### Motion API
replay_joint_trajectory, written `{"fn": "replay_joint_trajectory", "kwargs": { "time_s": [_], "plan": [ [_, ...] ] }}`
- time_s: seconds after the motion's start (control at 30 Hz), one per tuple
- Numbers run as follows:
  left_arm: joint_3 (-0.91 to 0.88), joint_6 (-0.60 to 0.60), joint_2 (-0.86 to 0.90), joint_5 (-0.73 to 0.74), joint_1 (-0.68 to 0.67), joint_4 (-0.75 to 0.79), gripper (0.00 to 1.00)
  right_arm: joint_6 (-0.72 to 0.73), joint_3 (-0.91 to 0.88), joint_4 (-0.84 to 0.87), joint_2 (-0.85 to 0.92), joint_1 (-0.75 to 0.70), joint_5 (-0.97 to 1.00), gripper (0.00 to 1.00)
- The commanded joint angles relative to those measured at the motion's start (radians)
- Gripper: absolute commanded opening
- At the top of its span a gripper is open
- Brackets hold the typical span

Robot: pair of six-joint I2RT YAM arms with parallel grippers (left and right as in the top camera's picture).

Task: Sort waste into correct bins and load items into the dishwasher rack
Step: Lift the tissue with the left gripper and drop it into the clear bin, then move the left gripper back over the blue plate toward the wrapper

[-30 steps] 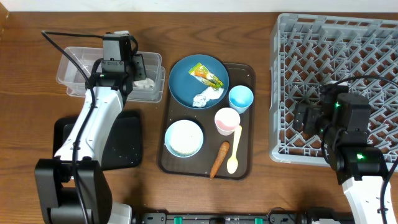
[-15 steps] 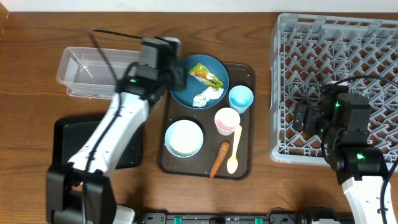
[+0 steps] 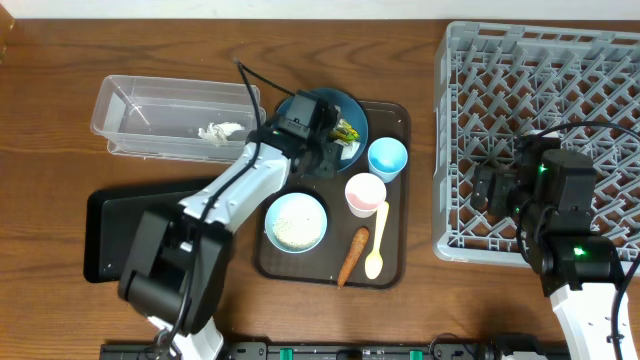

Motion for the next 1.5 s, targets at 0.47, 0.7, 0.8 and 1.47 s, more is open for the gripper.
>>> {"fn": "replay_joint_trajectory", "kwargs": {
  "time_s": [0.47, 0.7, 0.8, 1.47],
  "plan": [
    [0.054, 0.002, -0.016, -0.093, 0.030, 0.020, 0.06, -0.002, 0.020, -0.019, 0.000, 0.003, -0.003, 0.99],
    [0.074, 0.002, -0.211, -0.093, 0.149, 0.004, 0.06, -0.002, 0.020, -0.019, 0.000, 0.003, -0.003, 0.99],
    [0.074, 0.002, -0.279, -0.093, 0.219, -0.010, 0.06, -0.002, 0.020, -0.018, 0.000, 0.003, -0.003, 0.99],
    [0.072, 0.001, -0.230, -0.090, 0.500, 0.014, 0.56, -0.002, 0.020, -0.016, 0.013, 0.003, -0.003, 0.99]
  ]
}}
